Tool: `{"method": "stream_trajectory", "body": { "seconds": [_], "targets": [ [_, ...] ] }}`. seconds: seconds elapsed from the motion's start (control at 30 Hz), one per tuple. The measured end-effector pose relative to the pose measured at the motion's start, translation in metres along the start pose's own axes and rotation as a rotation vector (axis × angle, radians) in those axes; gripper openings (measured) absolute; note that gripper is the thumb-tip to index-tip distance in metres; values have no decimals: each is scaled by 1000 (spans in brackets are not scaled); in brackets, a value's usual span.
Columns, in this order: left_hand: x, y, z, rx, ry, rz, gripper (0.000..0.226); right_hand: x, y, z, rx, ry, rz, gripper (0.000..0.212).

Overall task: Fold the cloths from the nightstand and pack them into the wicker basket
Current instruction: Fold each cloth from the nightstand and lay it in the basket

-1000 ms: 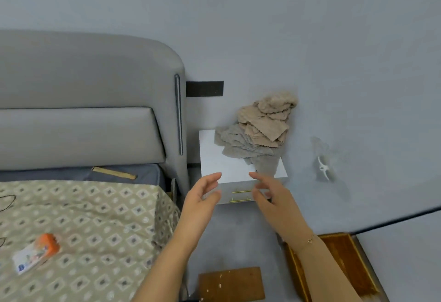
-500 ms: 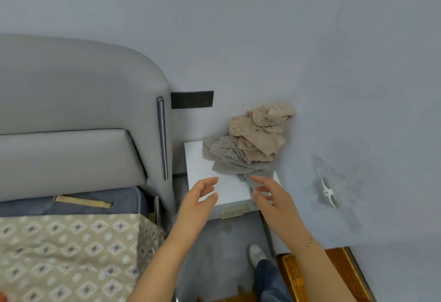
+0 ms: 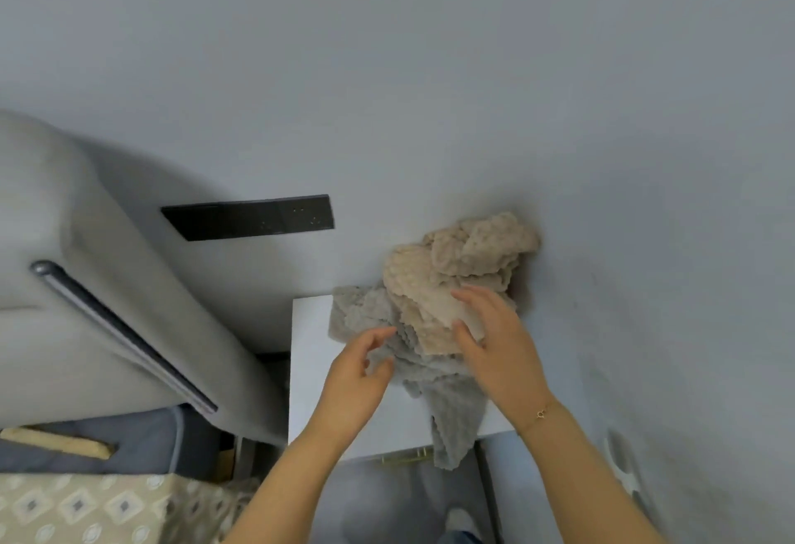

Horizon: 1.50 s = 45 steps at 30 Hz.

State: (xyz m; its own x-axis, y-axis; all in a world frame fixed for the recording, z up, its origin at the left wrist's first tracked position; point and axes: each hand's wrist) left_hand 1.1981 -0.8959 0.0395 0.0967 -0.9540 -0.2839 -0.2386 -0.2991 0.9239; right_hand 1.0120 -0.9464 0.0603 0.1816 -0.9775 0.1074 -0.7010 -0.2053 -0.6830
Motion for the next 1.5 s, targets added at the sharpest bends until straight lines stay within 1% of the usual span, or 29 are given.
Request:
{"method": "stream_trajectory", "body": {
  "seconds": [0.07, 0.17, 0.3, 0.4, 0.47, 0.57, 0.63, 0.7, 0.77, 0.8, 0.87, 0.93, 1.0, 1.07, 1.1, 1.17, 1.2, 1.23, 1.3, 1.33, 1.4, 1.5],
  "targets": [
    [26, -24, 5, 36, -28, 57, 38, 19, 21, 18, -118, 97, -58, 36],
    [66, -68, 13, 58, -20, 112, 37, 51, 54, 49, -298, 282, -141, 36],
    [112, -120, 26, 22, -20, 206, 36, 92, 91, 76, -436, 484, -130, 46],
    [138, -158, 37, -36, -3, 291, 38, 115, 117, 89, -459, 572, -85, 55],
    [150, -184, 43, -65, 12, 328, 38, 125, 135, 97, -397, 575, -45, 46],
    [167, -219, 48, -92, 59, 368, 37, 132, 158, 112, -328, 625, -130, 24],
    [170, -238, 48, -110, 90, 398, 36, 130, 167, 118, -250, 682, -186, 23],
    [167, -253, 45, -156, 104, 397, 34, 123, 167, 121, -86, 765, -223, 22],
    [158, -262, 38, -185, 124, 402, 34, 110, 158, 122, 106, 846, -276, 11],
    [153, -265, 33, -191, 139, 400, 34, 103, 150, 122, 183, 858, -300, 9],
    [139, -264, 26, -212, 170, 385, 34, 85, 130, 122, 311, 810, -318, 6],
    [129, -262, 21, -213, 191, 381, 33, 71, 110, 122, 437, 712, -319, 7],
    [108, -251, 8, -230, 214, 407, 32, 53, 84, 121, 589, 571, -349, 10],
    [91, -239, -1, -281, 215, 434, 33, 49, 74, 125, 650, 417, -317, 18],
    [79, -234, -8, -306, 222, 450, 34, 42, 67, 130, 658, 342, -288, 29],
    [58, -231, -17, -321, 219, 469, 37, 28, 58, 146, 649, 239, -220, 67],
    [48, -232, -20, -313, 206, 469, 40, 21, 56, 156, 637, 205, -205, 76],
    [41, -235, -23, -301, 182, 466, 44, 13, 52, 165, 628, 182, -202, 68],
    [29, -243, -27, -287, 148, 449, 50, -2, 47, 185, 613, 135, -212, 33],
    [23, -248, -28, -287, 138, 444, 51, -9, 42, 194, 600, 109, -210, 25],
    [17, -257, -30, -295, 126, 442, 55, -20, 34, 209, 590, 54, -201, 22],
    [18, -277, -40, -277, 124, 394, 60, -30, 20, 227, 545, 16, -191, 27]
  ]
}}
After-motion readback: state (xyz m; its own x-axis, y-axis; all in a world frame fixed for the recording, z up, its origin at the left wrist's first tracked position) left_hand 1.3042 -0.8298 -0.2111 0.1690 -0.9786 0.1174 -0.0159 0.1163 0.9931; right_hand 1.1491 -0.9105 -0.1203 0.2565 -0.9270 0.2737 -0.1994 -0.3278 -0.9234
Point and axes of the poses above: each hand's wrist, its own x-axis towards the middle knuckle, its own z-axis out of the palm, y = z × x, and after that the axes turned 1 degree about -x, right-handed
